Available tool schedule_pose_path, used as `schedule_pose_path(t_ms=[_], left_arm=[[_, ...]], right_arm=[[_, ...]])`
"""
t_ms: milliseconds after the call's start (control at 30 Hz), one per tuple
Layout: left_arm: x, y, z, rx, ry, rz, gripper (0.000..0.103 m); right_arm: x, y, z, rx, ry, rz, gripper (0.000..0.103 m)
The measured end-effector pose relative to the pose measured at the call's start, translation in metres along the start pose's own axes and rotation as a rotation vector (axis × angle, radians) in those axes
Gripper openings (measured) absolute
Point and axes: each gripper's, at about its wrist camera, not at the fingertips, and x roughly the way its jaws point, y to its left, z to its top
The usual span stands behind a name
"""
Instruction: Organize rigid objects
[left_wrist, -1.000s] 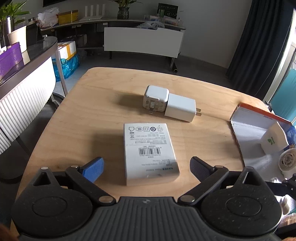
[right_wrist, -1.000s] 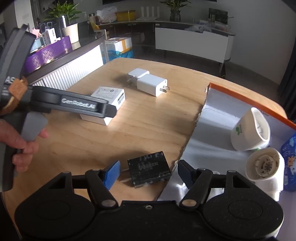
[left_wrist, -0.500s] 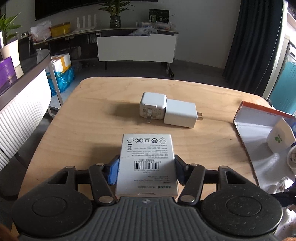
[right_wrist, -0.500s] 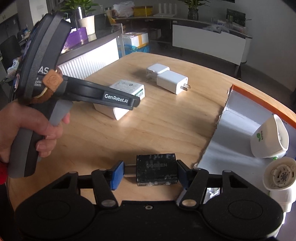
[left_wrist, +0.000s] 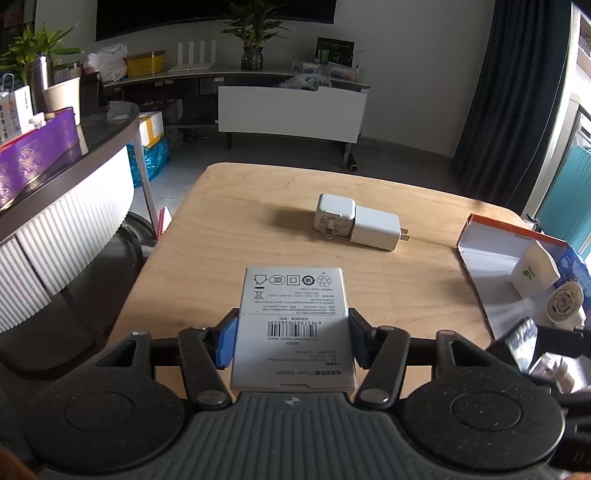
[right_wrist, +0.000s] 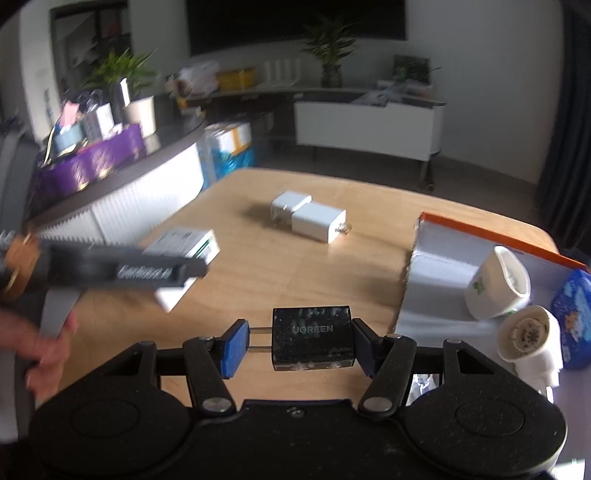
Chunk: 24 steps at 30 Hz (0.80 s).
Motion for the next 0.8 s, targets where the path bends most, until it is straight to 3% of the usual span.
schedule_pose_path(t_ms=[333,800], left_arm=[[-0.051,-0.005,-0.014,0.008,-0.061,0.021,0.059],[-0.091,-0.012,-0.024,0.003,-0.122,0.004,0.059]], right_arm=[[-0.03,0.018,-0.002,0.083,-0.042,-0.049,0.072],[-0.086,0.032,-0.007,0.081,-0.136,-0.083,0.072]])
